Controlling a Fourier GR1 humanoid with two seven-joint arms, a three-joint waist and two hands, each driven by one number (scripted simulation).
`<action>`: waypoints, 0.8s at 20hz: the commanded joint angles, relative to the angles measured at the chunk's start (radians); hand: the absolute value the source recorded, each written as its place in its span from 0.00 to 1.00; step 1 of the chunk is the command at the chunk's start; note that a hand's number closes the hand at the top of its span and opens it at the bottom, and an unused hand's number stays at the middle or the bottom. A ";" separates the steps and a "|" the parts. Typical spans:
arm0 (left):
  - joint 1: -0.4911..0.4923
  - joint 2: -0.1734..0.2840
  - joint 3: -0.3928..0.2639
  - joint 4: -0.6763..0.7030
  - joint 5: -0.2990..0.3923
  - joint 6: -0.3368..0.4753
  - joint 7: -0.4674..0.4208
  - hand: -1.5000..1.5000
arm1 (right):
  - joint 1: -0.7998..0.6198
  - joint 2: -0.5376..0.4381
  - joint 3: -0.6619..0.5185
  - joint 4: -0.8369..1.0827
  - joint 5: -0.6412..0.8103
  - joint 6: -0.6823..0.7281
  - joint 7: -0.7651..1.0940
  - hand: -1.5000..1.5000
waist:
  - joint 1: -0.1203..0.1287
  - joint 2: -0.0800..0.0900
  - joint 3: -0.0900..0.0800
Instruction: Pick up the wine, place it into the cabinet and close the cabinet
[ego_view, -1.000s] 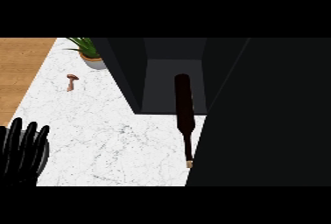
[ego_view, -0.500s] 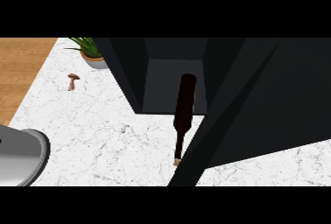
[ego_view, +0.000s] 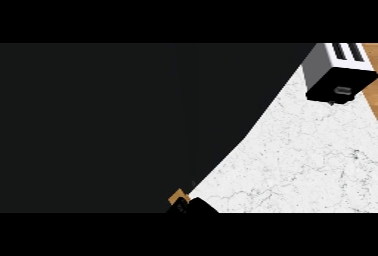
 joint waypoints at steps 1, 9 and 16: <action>0.034 0.015 0.099 0.015 0.059 -0.091 0.029 0.00 | -0.178 0.029 -0.064 0.152 -0.031 -0.108 0.010 1.00 | 0.004 0.002 0.000; 0.037 -0.012 0.154 0.007 0.081 -0.141 0.098 0.00 | -0.479 0.030 -0.243 0.491 -0.146 -0.119 -0.084 1.00 | 0.003 0.005 0.001; 0.025 -0.039 0.159 -0.045 0.057 -0.112 0.182 0.00 | -0.522 -0.010 -0.431 0.713 -0.145 0.043 -0.245 1.00 | -0.010 0.006 0.002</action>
